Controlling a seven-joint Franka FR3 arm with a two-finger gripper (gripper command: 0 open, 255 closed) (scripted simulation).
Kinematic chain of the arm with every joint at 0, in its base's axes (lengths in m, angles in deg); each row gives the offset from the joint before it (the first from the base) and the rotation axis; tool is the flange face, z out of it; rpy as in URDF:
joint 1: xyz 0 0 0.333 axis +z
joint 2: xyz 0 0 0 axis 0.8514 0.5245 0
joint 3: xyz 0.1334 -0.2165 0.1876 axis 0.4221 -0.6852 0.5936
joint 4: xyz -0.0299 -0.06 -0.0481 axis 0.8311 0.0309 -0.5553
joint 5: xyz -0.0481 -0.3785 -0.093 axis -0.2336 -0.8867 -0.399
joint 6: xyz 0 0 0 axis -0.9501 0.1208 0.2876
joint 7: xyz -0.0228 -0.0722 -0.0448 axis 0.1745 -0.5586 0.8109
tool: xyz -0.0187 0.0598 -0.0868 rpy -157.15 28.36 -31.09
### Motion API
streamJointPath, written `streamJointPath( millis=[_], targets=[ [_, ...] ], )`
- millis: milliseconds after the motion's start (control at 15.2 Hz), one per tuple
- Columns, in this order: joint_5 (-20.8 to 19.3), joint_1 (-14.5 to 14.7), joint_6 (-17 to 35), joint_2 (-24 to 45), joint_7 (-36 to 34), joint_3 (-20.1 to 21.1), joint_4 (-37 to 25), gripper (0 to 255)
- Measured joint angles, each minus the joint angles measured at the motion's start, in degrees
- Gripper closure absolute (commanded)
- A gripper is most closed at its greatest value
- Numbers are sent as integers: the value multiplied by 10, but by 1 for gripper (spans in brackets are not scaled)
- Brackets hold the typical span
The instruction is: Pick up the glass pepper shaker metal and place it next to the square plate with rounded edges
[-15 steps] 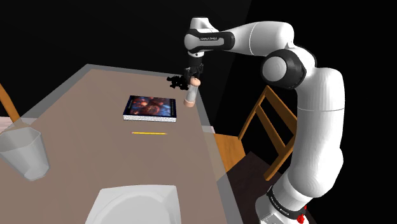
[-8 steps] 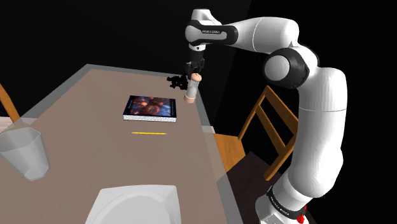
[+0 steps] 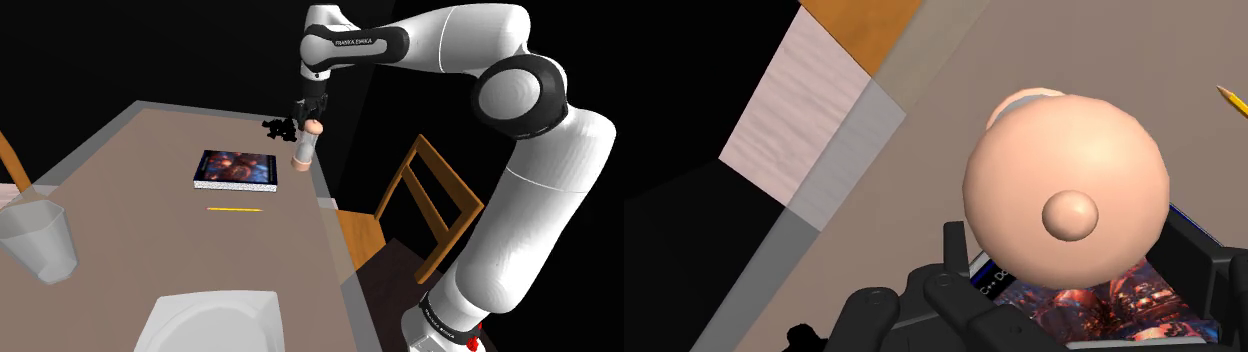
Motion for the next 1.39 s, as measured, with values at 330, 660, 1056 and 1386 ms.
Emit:
streamJointPath(
  millis=[330, 660, 1056, 1386],
  targets=[
    [-2, 23, 1, -91, -43, 19, 97, 255],
    [4, 43, -11, -176, -81, 41, 175, 255],
    [20, 70, -39, -269, -134, 75, 245, 255],
    [42, 94, -74, -331, -179, 107, 274, 255]
  ],
)
